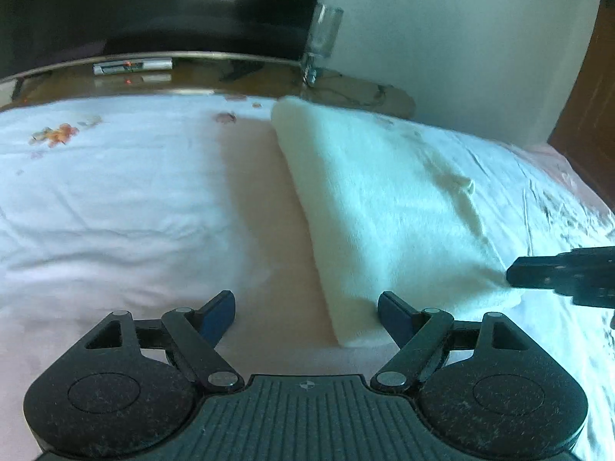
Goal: Fold small clothes
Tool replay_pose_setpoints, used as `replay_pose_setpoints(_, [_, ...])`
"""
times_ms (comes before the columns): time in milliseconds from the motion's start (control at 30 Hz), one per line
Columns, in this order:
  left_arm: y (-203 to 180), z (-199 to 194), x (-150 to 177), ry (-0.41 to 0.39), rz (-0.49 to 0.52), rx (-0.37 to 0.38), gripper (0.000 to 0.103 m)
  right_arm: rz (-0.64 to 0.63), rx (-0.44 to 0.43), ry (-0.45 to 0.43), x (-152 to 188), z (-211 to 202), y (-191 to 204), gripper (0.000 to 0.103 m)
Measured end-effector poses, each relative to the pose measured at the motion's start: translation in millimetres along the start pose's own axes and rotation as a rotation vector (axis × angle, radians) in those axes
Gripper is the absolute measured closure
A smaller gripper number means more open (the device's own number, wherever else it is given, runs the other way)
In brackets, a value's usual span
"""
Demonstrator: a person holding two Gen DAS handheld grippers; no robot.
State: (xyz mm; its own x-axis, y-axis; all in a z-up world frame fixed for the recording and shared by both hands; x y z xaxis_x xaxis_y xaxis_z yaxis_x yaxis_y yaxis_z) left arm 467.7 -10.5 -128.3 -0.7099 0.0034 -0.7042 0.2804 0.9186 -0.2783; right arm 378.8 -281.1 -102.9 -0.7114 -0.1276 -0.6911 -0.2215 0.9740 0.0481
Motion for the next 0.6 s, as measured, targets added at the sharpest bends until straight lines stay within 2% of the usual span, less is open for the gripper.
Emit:
replay_pose_setpoints(100, [2,7,2,0.037,-0.009,-0.029,0.022,-0.014,0.015,-0.071,-2,-13,7,0.074])
replay_pose_setpoints(133, [2,9,4,0.032,-0.011,-0.03,0.022,-0.018,0.032,-0.06,0,-8,8,0.074])
replay_pose_setpoints(200, [0,10,6,0.028,0.007,-0.04,0.019,-0.022,0.069,0.03,8,12,6,0.072])
replay_pose_setpoints(300, [1,3,-5,-0.005,-0.037,-0.017,0.019,0.026,0.052,0.036,12,12,-2,0.069])
replay_pose_setpoints(367, [3,4,-19,-0.034,-0.05,-0.007,0.019,0.05,0.037,-0.031,4,1,-8,0.071])
replay_pose_setpoints(433, [6,16,-38,-0.039,-0.068,-0.022,0.019,0.146,-0.002,-0.071,-10,-1,-23,0.071])
replay_pose_setpoints(500, [12,30,-56,-0.05,-0.11,-0.009,0.019,0.234,-0.024,-0.123,-29,5,-39,0.07])
replay_pose_setpoints(600, [23,55,-78,-0.056,-0.14,-0.027,0.019,0.276,-0.008,-0.157,-61,26,-53,0.07])
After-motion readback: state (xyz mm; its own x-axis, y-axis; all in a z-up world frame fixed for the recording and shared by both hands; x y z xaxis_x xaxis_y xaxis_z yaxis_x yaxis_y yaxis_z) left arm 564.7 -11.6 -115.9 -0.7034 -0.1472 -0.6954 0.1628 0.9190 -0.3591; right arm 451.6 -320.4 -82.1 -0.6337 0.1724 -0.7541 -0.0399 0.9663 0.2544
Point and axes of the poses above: each gripper's, at about its wrist camera, not at the fingertips, and z roughly the way its jaws point, y to its left, x to its underside, the point moved 2 cm from there along z, roughly the way its jaws point, and after that the axes turned 6 degrees about x, right-handed, at the moved point
